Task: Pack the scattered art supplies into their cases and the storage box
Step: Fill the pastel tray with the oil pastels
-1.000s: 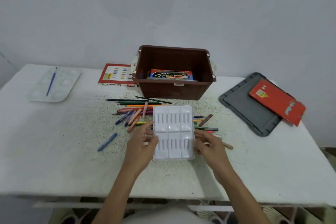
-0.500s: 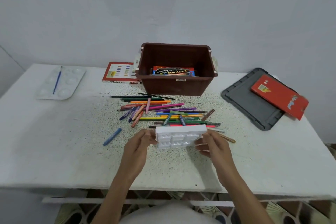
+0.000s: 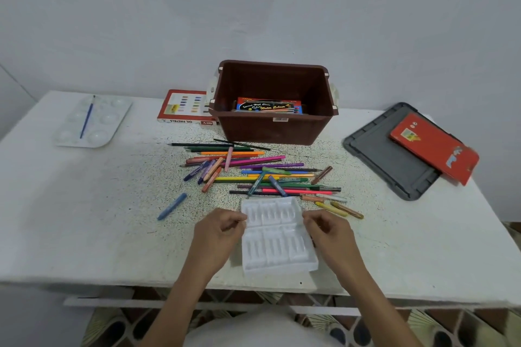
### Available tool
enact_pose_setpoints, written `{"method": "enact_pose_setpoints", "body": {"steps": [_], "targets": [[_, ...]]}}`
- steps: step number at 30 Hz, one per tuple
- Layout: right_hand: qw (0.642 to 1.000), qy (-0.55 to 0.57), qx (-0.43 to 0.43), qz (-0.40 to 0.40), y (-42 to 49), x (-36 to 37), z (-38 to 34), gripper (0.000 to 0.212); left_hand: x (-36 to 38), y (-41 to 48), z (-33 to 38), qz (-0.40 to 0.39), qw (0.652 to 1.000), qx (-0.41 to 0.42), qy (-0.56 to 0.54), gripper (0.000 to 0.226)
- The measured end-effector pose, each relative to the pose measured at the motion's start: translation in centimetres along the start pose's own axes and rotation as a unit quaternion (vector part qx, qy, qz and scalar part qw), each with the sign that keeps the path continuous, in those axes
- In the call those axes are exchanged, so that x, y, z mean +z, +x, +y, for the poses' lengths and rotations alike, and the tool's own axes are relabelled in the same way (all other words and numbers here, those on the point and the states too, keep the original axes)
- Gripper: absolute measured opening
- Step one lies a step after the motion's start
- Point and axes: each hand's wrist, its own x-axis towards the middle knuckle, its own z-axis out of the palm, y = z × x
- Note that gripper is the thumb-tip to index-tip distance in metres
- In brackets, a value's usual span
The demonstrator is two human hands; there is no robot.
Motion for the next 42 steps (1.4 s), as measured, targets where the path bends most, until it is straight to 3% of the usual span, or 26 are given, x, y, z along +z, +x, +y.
{"method": "enact_pose_setpoints", "body": {"steps": [4,11,17,23,29,36,42], "targets": [[0.995,-0.098,-0.029,-0.014,0.1,0.4,0.7,0.009,0.7,0.5,-1.6,0.004,0.998,0.055,0.036,0.021],[0.975,-0.199,-0.094,0.014,1.1,1.8,1.7,0.023,1.5,1.4,-3.7,0.025,0.965,0.202,0.165,0.022],[0.951,-0.251,-0.171,0.047,2.2,2.4,1.6,0.009,1.5,2.2,-5.0,0.02,0.927,0.288,0.241,0.041],[0.948,-0.246,-0.195,0.051,3.8,2.5,1.2,0.019,2.1,4.1,-4.8,0.045,0.927,0.282,0.242,0.037],[0.945,-0.259,-0.192,0.062,4.6,2.6,1.5,0.009,2.4,4.5,-4.9,0.046,0.929,0.282,0.235,0.038],[0.942,-0.248,-0.21,0.077,4.0,0.4,2.1,0.022,2.4,4.3,-4.7,0.037,0.938,0.26,0.227,0.042],[0.897,-0.369,-0.211,0.121,4.5,-2.6,3.2,0.016,2.2,4.1,-4.6,-0.005,0.931,0.277,0.238,0.048]]}}
